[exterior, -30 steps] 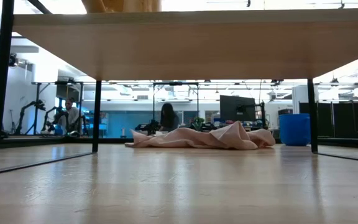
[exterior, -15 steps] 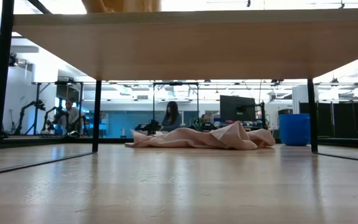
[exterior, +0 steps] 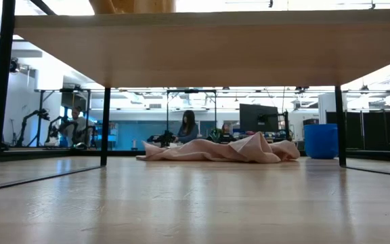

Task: Stack small to large cups/mugs on shelf
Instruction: Put the light blue mug on the shelf

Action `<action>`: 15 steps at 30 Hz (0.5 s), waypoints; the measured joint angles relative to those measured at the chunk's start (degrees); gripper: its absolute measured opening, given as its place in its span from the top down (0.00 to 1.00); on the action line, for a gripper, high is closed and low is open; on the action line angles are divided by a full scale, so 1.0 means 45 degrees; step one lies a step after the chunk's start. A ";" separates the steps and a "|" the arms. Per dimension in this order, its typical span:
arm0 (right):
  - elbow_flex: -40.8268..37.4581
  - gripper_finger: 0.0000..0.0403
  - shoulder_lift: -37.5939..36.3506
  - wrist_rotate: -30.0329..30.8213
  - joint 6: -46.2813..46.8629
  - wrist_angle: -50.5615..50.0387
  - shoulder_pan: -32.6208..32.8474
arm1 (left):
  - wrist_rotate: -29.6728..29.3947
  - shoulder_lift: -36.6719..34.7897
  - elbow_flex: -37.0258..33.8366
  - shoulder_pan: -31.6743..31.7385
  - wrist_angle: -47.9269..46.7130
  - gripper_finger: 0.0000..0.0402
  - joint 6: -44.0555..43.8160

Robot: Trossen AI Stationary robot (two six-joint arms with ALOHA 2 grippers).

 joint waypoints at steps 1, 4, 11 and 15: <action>0.0440 0.98 0.0153 0.0015 -0.0334 -0.0432 -0.0126 | -0.0002 0.0001 0.0000 0.0000 0.0007 0.90 0.0000; 0.1798 0.98 0.0769 0.0011 -0.1520 -0.1526 -0.0716 | -0.0033 0.0005 0.0000 0.0000 0.0015 0.90 0.0002; 0.4496 0.98 0.2315 0.0033 -0.4349 -0.2854 -0.2197 | -0.0033 0.0005 0.0000 0.0000 0.0015 0.90 -0.0003; 0.5919 0.98 0.2980 0.0272 -0.5789 -0.3463 -0.2945 | -0.0033 0.0005 0.0000 0.0000 0.0014 0.90 -0.0003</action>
